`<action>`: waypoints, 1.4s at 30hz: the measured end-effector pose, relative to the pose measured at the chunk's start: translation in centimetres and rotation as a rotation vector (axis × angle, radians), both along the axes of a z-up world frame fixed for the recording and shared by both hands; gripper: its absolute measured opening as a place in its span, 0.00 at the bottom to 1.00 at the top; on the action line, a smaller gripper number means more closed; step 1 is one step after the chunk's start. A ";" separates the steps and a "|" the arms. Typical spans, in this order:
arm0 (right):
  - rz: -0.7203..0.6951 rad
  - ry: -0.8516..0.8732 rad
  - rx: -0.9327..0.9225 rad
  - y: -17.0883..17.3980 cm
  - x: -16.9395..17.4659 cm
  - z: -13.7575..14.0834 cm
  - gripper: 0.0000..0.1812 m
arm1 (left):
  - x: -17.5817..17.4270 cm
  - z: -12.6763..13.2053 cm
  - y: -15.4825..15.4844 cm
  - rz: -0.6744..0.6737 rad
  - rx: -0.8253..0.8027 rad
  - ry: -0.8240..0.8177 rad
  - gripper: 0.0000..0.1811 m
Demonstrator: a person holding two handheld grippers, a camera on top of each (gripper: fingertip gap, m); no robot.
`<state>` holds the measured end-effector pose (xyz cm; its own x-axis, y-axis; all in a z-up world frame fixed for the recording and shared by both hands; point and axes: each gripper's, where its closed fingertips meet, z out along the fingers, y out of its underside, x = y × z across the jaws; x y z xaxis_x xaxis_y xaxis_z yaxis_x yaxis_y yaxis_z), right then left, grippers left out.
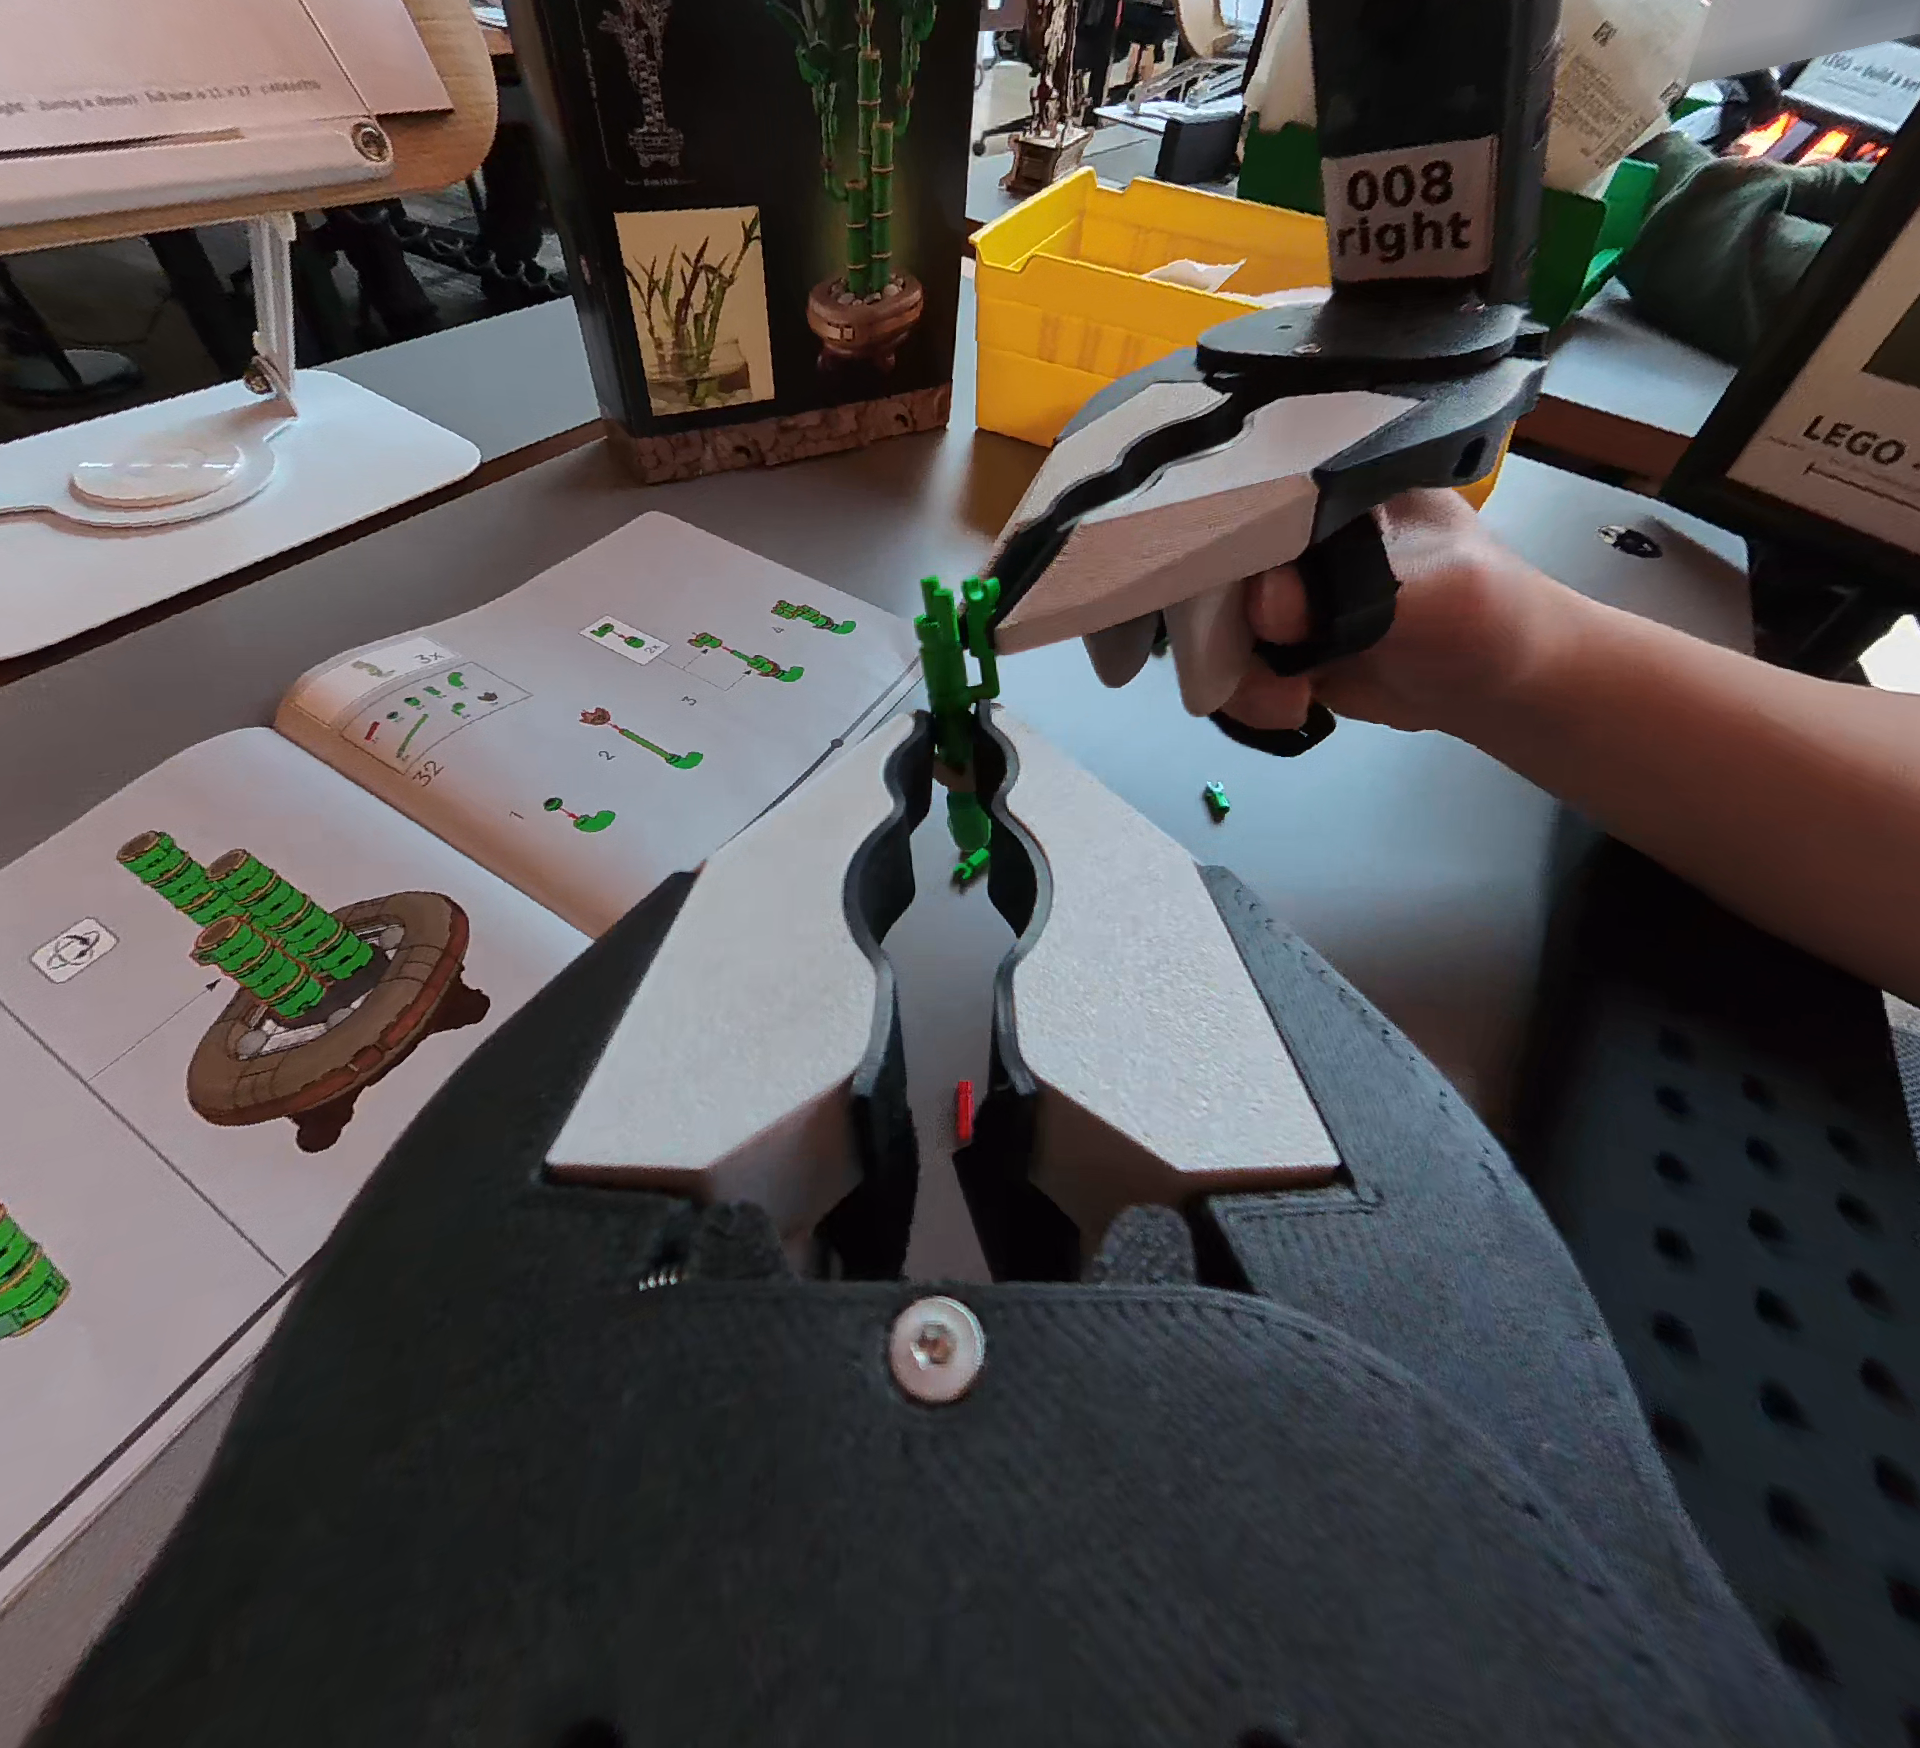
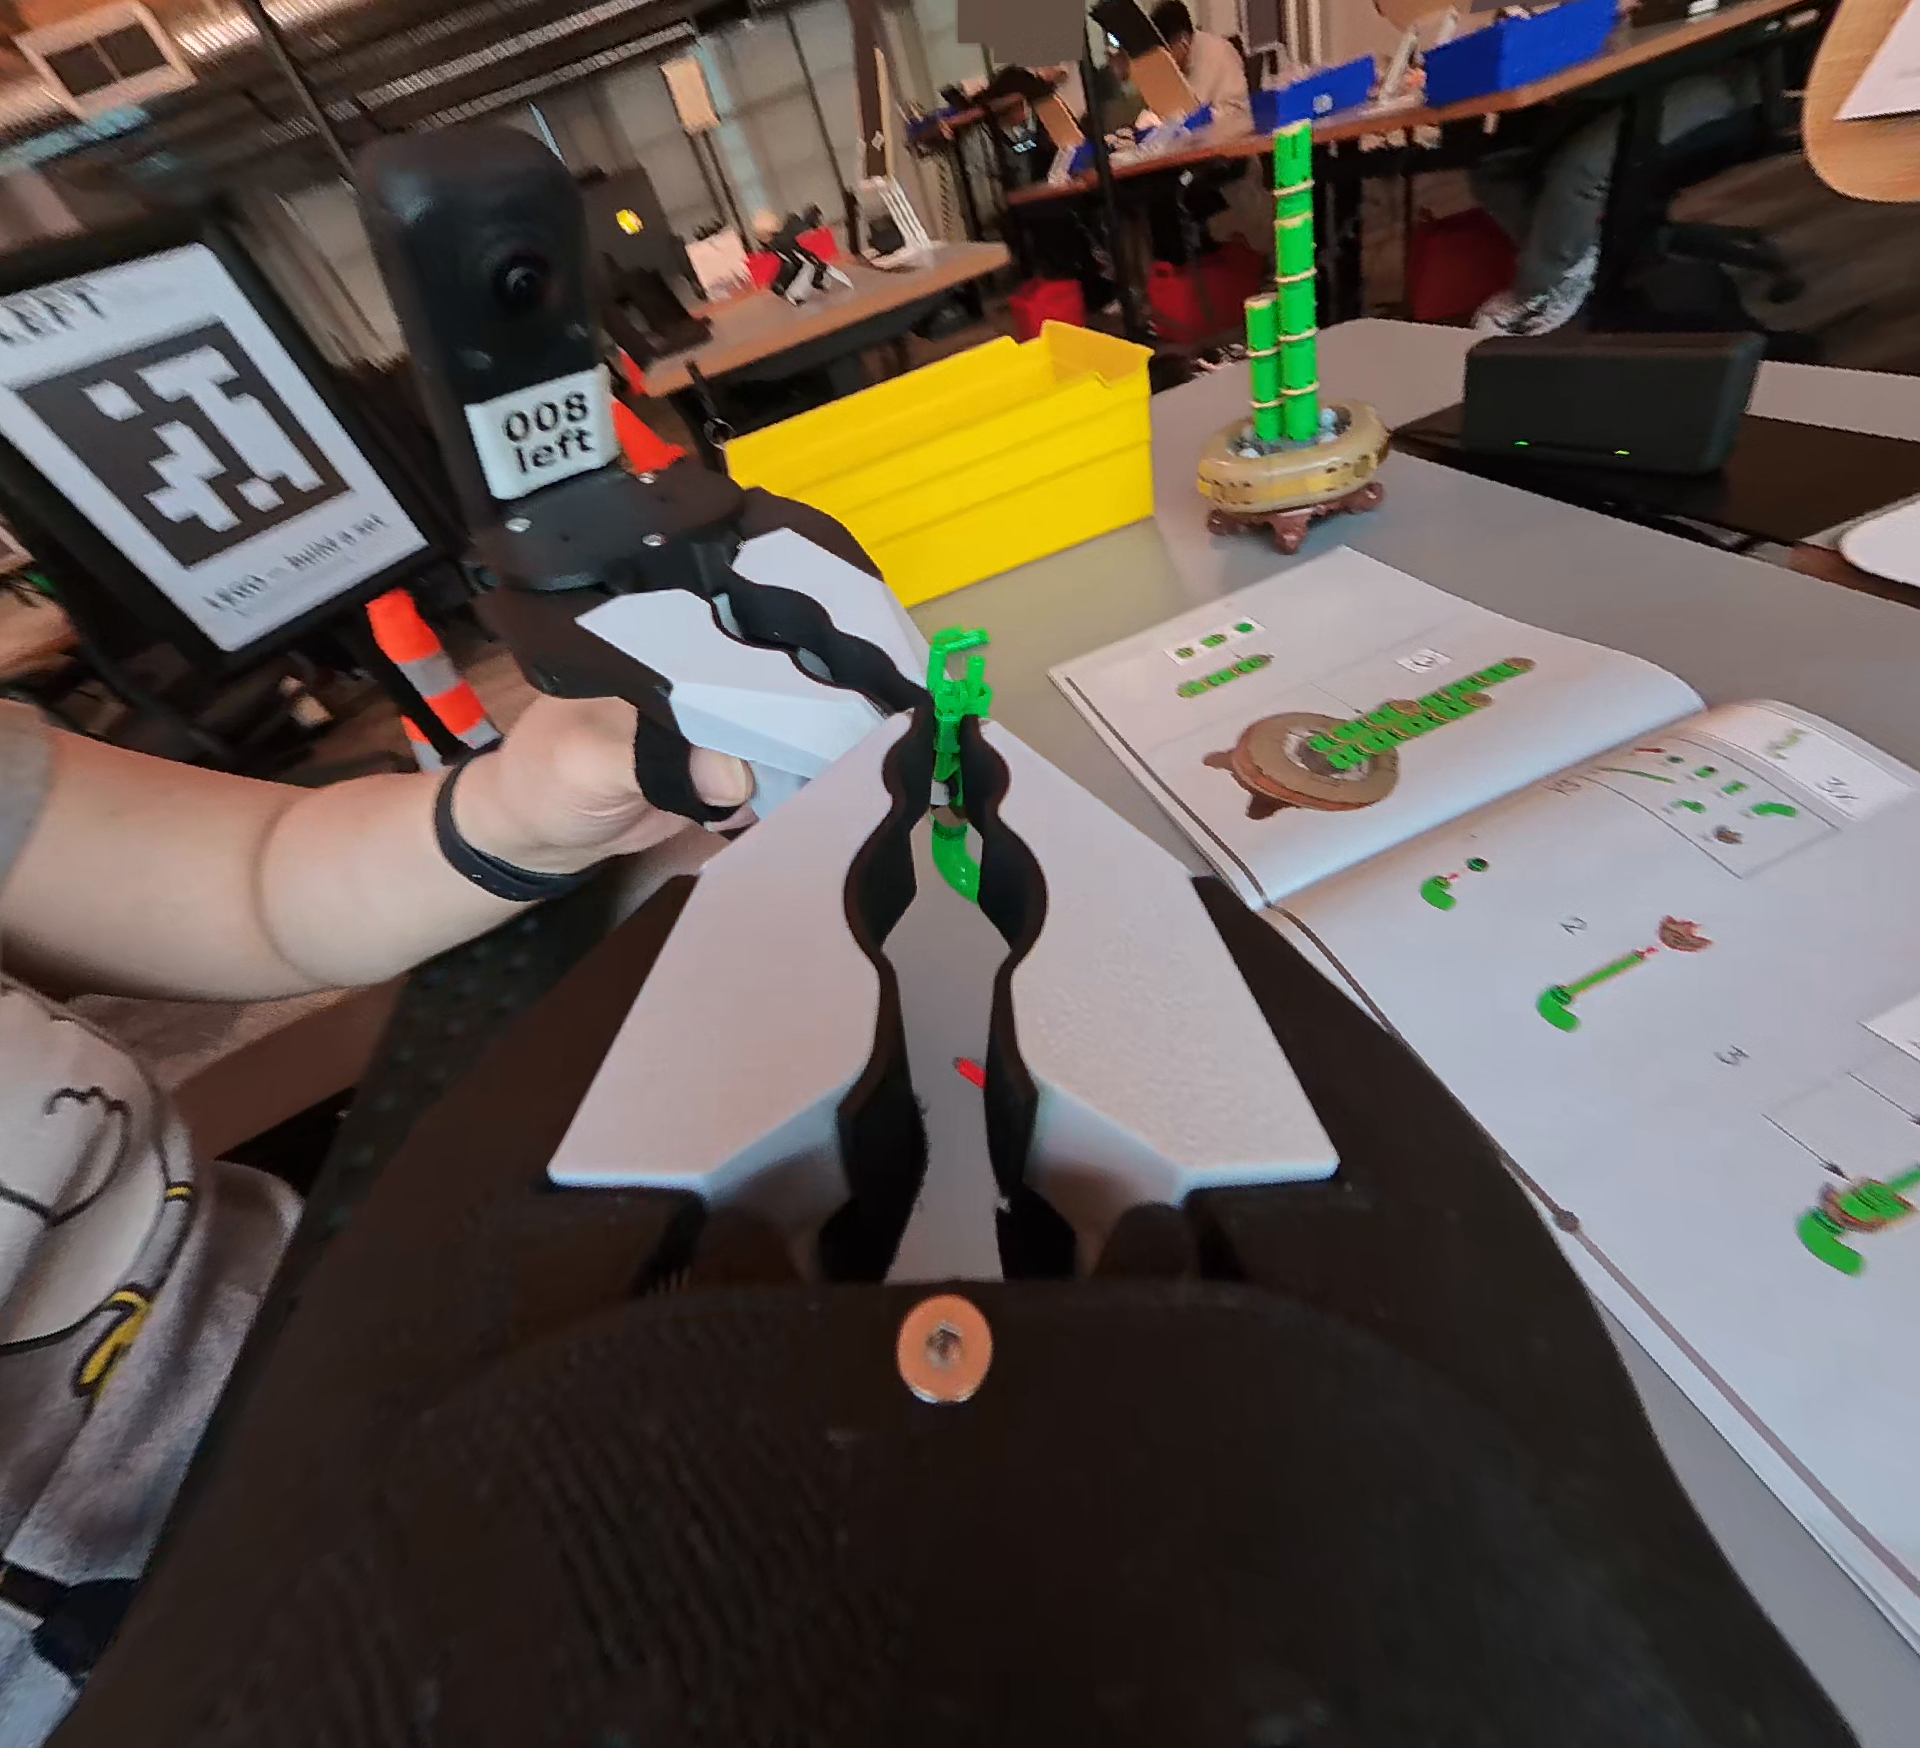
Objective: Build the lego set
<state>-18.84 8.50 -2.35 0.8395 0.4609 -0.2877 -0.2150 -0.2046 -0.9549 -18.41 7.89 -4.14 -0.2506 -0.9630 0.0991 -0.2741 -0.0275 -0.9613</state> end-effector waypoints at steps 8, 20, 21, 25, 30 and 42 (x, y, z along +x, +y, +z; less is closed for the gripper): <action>-0.028 -0.018 -0.005 0.2 0.1 -0.3 0.02 | 0.1 -0.3 0.2 0.004 -0.044 0.014 0.03; -0.130 0.055 0.047 0.4 1.5 1.2 0.07 | 0.2 -0.2 1.0 0.034 -0.047 0.002 0.03; -0.170 0.050 0.040 0.4 2.0 1.2 0.07 | 0.2 -0.4 1.2 0.048 -0.040 0.006 0.03; -0.332 -0.106 -0.015 0.8 2.1 0.4 0.07 | 0.3 -0.8 2.4 0.120 0.023 0.018 0.03; -0.405 -0.169 -0.060 1.9 0.9 -0.6 0.09 | 0.4 -1.0 2.7 0.154 0.056 0.027 0.03; -0.427 -0.155 -0.104 2.4 1.3 -1.2 0.04 | 0.6 -1.4 2.6 0.159 0.078 0.039 0.03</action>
